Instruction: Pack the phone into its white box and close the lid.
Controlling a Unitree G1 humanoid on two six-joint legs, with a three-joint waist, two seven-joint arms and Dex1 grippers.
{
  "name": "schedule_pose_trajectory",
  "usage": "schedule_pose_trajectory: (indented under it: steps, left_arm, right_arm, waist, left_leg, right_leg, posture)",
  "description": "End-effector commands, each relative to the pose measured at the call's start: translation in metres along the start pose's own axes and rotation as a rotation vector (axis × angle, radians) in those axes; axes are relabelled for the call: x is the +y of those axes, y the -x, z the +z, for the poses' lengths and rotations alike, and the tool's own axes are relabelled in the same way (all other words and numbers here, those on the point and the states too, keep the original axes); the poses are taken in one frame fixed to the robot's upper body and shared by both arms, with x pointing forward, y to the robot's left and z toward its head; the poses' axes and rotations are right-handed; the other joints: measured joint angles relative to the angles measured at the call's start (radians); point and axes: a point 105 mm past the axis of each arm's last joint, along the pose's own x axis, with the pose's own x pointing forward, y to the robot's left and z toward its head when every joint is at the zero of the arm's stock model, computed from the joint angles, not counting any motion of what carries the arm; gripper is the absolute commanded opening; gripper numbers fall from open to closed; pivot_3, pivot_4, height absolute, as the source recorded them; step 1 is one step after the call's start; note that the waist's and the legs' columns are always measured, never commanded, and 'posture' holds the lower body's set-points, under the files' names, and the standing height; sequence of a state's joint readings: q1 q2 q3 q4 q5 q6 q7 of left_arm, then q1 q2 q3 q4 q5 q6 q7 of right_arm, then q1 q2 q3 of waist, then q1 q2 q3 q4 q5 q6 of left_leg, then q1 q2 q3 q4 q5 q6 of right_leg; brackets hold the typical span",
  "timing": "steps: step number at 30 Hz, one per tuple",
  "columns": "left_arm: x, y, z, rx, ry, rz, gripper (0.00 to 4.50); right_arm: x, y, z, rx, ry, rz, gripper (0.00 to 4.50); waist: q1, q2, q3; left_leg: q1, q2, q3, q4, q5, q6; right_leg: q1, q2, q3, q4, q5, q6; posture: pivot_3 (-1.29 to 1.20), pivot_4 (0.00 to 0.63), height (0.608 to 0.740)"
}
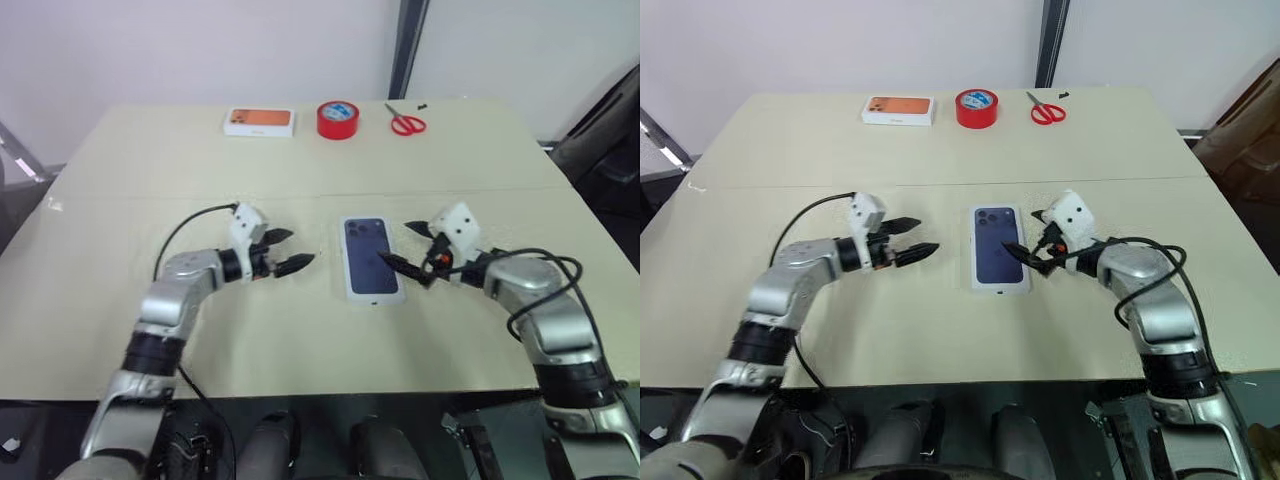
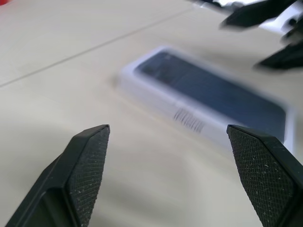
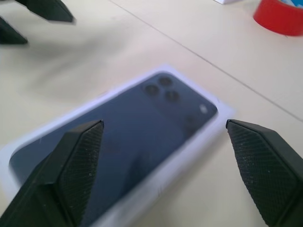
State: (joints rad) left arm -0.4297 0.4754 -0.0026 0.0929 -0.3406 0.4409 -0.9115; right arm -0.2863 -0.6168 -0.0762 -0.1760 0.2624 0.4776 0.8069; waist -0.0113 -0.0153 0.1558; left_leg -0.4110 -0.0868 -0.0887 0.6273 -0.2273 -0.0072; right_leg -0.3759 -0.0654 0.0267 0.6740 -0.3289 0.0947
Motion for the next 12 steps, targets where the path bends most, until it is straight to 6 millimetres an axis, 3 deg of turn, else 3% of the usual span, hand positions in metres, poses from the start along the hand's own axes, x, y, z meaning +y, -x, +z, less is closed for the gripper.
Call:
schedule_pose_trajectory:
  steps: [1, 6, 12]
  left_arm:
    - [0.002, 0.03, 0.009, -0.036, -0.048, 0.023, 4.29]
    - [0.003, 0.066, -0.01, 0.013, -0.02, 0.085, 4.29]
    - [0.007, 0.087, -0.017, 0.051, -0.018, 0.158, 4.29]
  right_arm:
    - [0.003, 0.025, 0.014, -0.064, 0.033, 0.024, 4.46]
    - [0.003, 0.05, 0.004, -0.019, 0.026, 0.036, 4.46]
    - [-0.013, 0.062, -0.005, 0.018, -0.004, -0.005, 4.46]
  waist:
    - [0.0, 0.001, 0.001]
    - [0.001, 0.002, 0.001]
    - [0.007, 0.002, 0.002]
  left_leg:
    - [0.0, 0.0, 0.0, 0.0, 0.0, 0.0]
    - [0.0, 0.001, 0.0, 0.0, -0.001, 0.001]
    - [0.0, 0.001, 0.0, 0.0, -0.001, 0.002]
  right_leg:
    - [0.0, 0.0, 0.0, 0.0, 0.0, 0.0]
    - [0.002, 0.0, 0.0, -0.002, 0.0, 0.0]
    - [0.002, -0.001, -0.001, -0.004, 0.0, -0.001]
  posture:
    - [0.0, 0.15, 0.734]
    - [0.0, 0.15, 0.734]
    - [0.0, 0.15, 0.734]
